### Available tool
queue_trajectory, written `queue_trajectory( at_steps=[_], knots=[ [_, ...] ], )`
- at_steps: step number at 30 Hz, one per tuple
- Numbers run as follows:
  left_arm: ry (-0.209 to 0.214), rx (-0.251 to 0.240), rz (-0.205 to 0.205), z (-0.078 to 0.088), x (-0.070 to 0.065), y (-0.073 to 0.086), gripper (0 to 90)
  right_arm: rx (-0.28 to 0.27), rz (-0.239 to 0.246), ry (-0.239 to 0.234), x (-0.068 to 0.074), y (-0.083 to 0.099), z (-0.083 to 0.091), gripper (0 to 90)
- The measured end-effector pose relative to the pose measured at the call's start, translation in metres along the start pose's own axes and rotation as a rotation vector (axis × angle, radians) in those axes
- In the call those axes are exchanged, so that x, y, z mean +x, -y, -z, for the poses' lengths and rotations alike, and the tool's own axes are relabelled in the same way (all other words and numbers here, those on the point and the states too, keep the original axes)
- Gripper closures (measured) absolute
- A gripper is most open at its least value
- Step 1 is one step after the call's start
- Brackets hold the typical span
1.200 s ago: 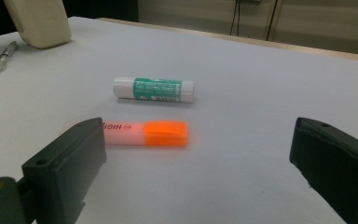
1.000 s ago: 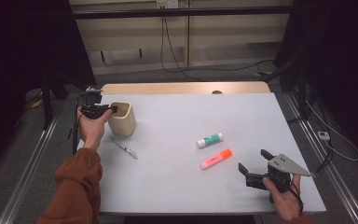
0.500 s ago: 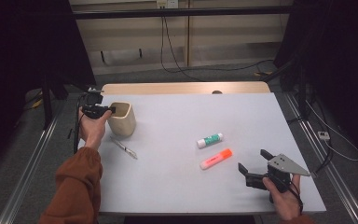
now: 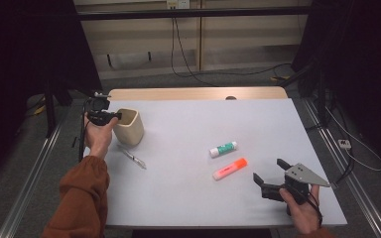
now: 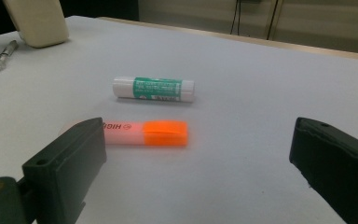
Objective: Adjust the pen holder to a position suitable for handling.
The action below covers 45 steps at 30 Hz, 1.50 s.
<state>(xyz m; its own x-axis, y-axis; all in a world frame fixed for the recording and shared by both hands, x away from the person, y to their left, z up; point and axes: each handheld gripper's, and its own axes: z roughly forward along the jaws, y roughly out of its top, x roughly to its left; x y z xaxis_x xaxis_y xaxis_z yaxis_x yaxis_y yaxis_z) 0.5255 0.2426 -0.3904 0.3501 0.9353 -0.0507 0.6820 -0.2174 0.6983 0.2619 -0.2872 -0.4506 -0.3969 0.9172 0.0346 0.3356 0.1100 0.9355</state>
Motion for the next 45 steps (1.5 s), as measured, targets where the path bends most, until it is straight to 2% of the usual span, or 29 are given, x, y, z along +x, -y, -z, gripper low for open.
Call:
queue_trajectory(
  at_steps=[7, 12, 16, 28, 30, 31, 35, 40, 45],
  knots=[
    [0.033, -0.040, 0.005, 0.008, -0.001, -0.003, 83.5, -0.001, -0.003, 0.004, -0.001, 0.000, -0.001, 3.6],
    [0.054, -0.055, -0.030, 0.015, -0.007, -0.005, 83.4, -0.001, -0.001, 0.003, 0.000, 0.000, -0.001, 3.6],
    [0.096, -0.066, -0.057, 0.018, -0.013, -0.005, 83.4, 0.000, -0.001, 0.002, 0.000, 0.000, -0.001, 3.6],
    [0.208, -0.127, -0.159, 0.027, -0.042, -0.009, 83.4, -0.004, -0.002, -0.001, 0.000, 0.000, -0.001, 3.5],
    [0.224, -0.142, -0.164, 0.027, -0.048, -0.009, 83.4, -0.003, 0.000, -0.003, 0.000, 0.000, -0.001, 3.5],
    [0.233, -0.145, -0.160, 0.027, -0.051, -0.010, 83.4, -0.001, 0.001, -0.004, 0.000, 0.000, -0.001, 3.6],
    [0.256, -0.137, -0.209, 0.028, -0.061, -0.010, 83.4, -0.002, 0.000, -0.006, 0.000, 0.000, -0.001, 3.6],
    [0.286, -0.149, -0.215, 0.029, -0.074, -0.010, 83.4, -0.004, 0.000, -0.006, 0.000, 0.000, -0.001, 3.6],
    [0.329, -0.159, -0.261, 0.032, -0.086, -0.011, 83.4, -0.005, -0.001, -0.007, 0.000, 0.000, -0.001, 3.6]
  ],
)
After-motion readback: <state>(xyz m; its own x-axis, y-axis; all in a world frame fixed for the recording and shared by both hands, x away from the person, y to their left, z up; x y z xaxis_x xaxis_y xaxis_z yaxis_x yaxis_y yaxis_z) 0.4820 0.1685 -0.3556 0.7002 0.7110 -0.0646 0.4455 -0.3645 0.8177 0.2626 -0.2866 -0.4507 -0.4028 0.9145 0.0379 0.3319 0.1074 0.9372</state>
